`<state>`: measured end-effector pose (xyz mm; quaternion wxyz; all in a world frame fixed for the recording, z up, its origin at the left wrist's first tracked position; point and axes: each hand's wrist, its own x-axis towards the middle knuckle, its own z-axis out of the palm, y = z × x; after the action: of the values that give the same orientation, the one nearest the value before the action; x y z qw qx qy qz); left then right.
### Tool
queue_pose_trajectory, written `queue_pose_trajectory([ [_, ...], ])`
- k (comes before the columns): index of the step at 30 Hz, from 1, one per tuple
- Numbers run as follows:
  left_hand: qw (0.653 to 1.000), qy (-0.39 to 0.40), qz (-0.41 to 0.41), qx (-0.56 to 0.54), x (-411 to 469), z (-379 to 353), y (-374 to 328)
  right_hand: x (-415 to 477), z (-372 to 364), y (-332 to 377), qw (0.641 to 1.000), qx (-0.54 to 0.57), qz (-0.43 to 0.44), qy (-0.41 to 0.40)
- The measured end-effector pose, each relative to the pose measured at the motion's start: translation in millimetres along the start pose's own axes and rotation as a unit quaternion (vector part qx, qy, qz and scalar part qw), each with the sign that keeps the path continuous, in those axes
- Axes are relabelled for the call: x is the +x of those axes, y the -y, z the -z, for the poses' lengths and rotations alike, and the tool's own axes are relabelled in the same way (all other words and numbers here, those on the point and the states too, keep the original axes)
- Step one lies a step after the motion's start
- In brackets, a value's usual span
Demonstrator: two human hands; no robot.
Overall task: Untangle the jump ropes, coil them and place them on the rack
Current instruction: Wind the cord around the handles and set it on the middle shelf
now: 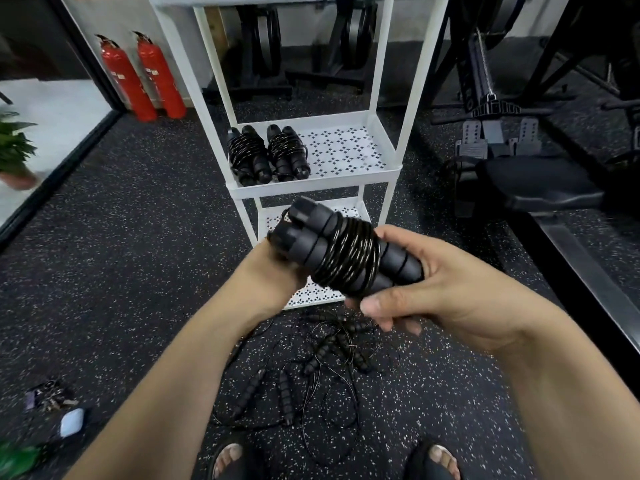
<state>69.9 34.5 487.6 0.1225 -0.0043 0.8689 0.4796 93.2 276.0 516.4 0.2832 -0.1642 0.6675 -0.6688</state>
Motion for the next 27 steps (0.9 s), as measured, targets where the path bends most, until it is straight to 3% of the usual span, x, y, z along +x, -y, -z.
queue_pose_trajectory([
  [3,0.999,0.012,0.010,0.050,1,-18,-2,3,0,-4,0.997,0.011,0.010,-0.075],
  [9,0.981,0.080,-0.089,0.152,-2,-34,-3,11,7,-15,0.975,-0.075,-0.003,-0.211],
  [15,0.961,0.128,-0.113,0.219,-9,-23,-6,11,19,-25,0.954,-0.174,-0.058,-0.238],
  [23,0.963,0.143,-0.135,0.186,-20,-11,-23,21,16,-31,0.910,-0.296,-0.116,-0.265],
  [27,0.965,0.117,-0.151,0.180,-20,-8,-24,22,7,-29,0.906,-0.339,-0.136,-0.214],
])
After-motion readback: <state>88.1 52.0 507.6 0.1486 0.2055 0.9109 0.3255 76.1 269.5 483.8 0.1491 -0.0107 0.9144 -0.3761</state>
